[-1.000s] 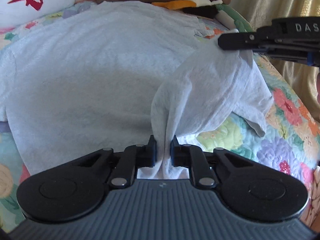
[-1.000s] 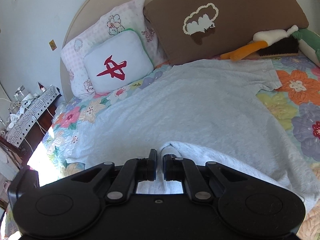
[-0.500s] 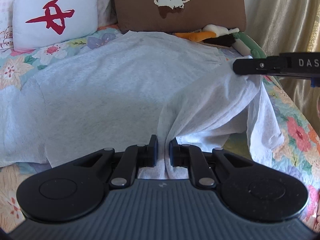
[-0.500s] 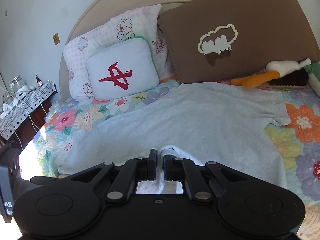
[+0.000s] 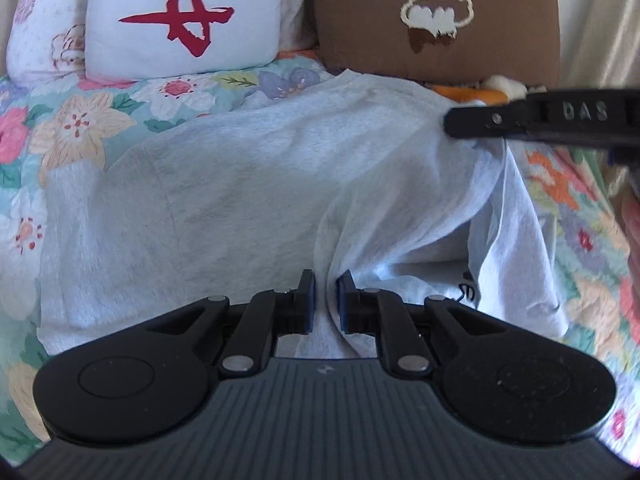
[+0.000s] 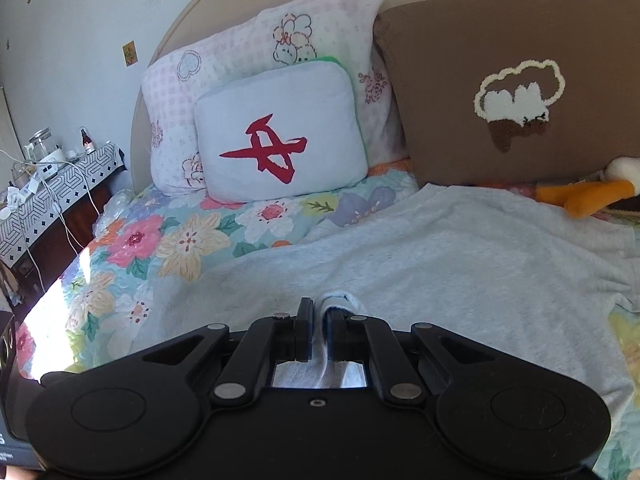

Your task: Fold clothes

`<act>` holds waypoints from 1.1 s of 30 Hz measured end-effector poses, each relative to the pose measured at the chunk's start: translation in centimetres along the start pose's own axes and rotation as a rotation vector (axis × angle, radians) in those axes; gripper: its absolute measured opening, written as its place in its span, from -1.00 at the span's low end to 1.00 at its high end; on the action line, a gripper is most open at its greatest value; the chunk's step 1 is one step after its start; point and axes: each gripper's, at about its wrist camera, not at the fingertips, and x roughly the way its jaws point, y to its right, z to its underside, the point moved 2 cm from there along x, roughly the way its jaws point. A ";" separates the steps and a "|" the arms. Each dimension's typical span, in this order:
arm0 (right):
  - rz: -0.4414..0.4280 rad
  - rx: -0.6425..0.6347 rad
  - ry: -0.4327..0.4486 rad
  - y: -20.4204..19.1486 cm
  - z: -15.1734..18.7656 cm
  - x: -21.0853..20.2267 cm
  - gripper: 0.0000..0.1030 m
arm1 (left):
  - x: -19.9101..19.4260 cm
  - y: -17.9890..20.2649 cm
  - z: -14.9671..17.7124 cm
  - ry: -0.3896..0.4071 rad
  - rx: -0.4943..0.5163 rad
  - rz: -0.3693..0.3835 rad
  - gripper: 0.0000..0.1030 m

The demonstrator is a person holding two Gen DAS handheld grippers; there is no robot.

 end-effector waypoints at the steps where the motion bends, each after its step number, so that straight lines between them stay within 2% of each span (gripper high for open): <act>1: 0.002 0.004 -0.023 -0.1 0.1 0.5 -0.83 | 0.3 0.2 0.2 -0.013 0.035 -0.016 -0.77; 3: 0.008 -0.004 -0.068 -0.7 0.4 1.4 -0.82 | 0.9 0.2 0.7 -0.022 0.039 -0.026 -0.77; 7: 0.007 -0.051 -0.099 -1.1 1.2 2.1 -0.77 | 1.9 -0.6 1.5 -0.049 -0.016 -0.035 -0.77; 12: -0.007 -0.052 -0.130 -0.1 1.7 1.9 -0.76 | 2.4 -0.4 1.4 -0.058 -0.015 -0.059 -0.78; 15: -0.001 -0.072 -0.144 1.0 1.9 1.1 -0.66 | 2.7 0.1 1.1 -0.052 -0.021 -0.068 -0.78; 18: 0.026 -0.097 -0.170 2.7 2.6 0.2 -0.53 | 3.2 0.4 1.0 -0.057 -0.026 -0.078 -0.78; 25: 0.112 -0.129 -0.254 6.5 5.2 -2.4 -0.37 | 4.6 0.7 1.3 -0.087 -0.024 -0.096 -0.78; 30: 0.141 -0.135 -0.248 7.8 6.2 -3.5 -0.23 | 3.4 0.1 1.3 -0.075 -0.047 -0.050 -0.78; 33: 0.147 -0.131 -0.244 8.2 6.4 -3.3 -0.22 | 2.7 -0.7 1.0 -0.072 -0.045 -0.064 -0.77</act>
